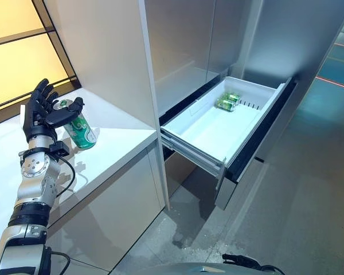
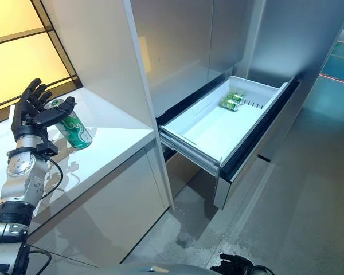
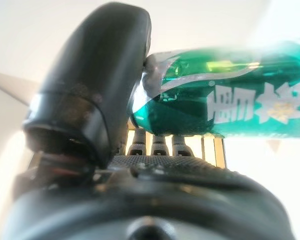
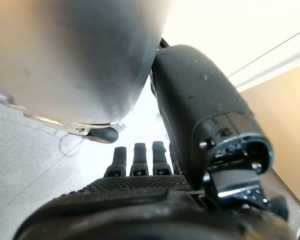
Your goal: Put drinks into fridge and close the fridge
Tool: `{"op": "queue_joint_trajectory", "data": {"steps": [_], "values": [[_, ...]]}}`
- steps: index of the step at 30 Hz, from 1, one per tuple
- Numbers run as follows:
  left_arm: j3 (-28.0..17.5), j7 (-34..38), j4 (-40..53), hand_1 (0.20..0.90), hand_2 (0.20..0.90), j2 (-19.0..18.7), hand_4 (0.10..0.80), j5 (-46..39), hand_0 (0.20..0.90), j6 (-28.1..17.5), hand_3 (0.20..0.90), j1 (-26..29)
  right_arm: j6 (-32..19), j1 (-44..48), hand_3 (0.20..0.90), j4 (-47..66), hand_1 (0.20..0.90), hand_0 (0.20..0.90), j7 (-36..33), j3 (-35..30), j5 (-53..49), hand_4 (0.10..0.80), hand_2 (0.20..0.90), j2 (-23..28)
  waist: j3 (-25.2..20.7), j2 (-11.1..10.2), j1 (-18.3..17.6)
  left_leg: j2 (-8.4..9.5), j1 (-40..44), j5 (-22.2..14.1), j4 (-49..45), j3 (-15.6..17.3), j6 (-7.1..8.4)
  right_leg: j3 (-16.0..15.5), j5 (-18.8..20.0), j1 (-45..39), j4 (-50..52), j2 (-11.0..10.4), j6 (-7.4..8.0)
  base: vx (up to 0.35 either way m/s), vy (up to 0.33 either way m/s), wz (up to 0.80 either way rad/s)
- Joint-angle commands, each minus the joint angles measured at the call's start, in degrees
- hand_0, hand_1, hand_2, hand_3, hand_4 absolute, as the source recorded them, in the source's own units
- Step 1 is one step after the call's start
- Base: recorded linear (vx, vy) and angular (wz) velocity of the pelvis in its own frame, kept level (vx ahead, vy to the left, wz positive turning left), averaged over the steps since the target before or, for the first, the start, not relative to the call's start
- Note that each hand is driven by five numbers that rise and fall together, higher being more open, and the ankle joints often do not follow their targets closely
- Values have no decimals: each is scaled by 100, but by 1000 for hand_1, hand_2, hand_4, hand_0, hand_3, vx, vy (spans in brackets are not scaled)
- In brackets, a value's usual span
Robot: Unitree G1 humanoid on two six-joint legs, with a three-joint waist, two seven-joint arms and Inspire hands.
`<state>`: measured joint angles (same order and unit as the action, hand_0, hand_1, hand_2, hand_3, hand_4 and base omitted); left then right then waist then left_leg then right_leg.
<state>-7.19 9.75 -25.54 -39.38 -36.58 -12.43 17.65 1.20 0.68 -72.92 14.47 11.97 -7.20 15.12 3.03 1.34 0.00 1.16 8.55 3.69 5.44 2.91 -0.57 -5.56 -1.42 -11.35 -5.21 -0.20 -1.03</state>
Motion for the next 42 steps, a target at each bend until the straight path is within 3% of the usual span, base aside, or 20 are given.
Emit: {"op": "queue_joint_trajectory", "data": {"steps": [1,7,16,42], "values": [[-216,17,-188,900,900,-436,800,-296,900,-458,900,970,24,45,900,-163,900,900,128,112,228,800,900,268,-52,155,-81,217,236,-854,-123,196,-199,-169,-502,351,656,-38,357,0,0,0],[-236,-27,-147,900,900,-451,800,-560,900,-760,900,1170,14,22,900,-167,900,900,137,116,257,800,900,290,-73,152,-140,218,230,-874,-139,244,-207,-98,-494,387,667,-40,364,24,20,-4],[-163,100,-423,900,900,-637,800,-482,900,-770,900,1464,-41,7,900,-205,900,900,132,150,242,800,900,305,-88,161,-202,234,216,-916,-184,307,-234,-26,-473,427,671,-47,378,17,11,-6],[-13,21,-830,900,900,-835,800,340,900,-327,900,1268,-73,-62,900,-161,900,900,127,65,181,800,900,312,-44,163,-200,312,165,-960,-257,258,-305,68,-422,498,703,-78,422,3,2,-1]]}}
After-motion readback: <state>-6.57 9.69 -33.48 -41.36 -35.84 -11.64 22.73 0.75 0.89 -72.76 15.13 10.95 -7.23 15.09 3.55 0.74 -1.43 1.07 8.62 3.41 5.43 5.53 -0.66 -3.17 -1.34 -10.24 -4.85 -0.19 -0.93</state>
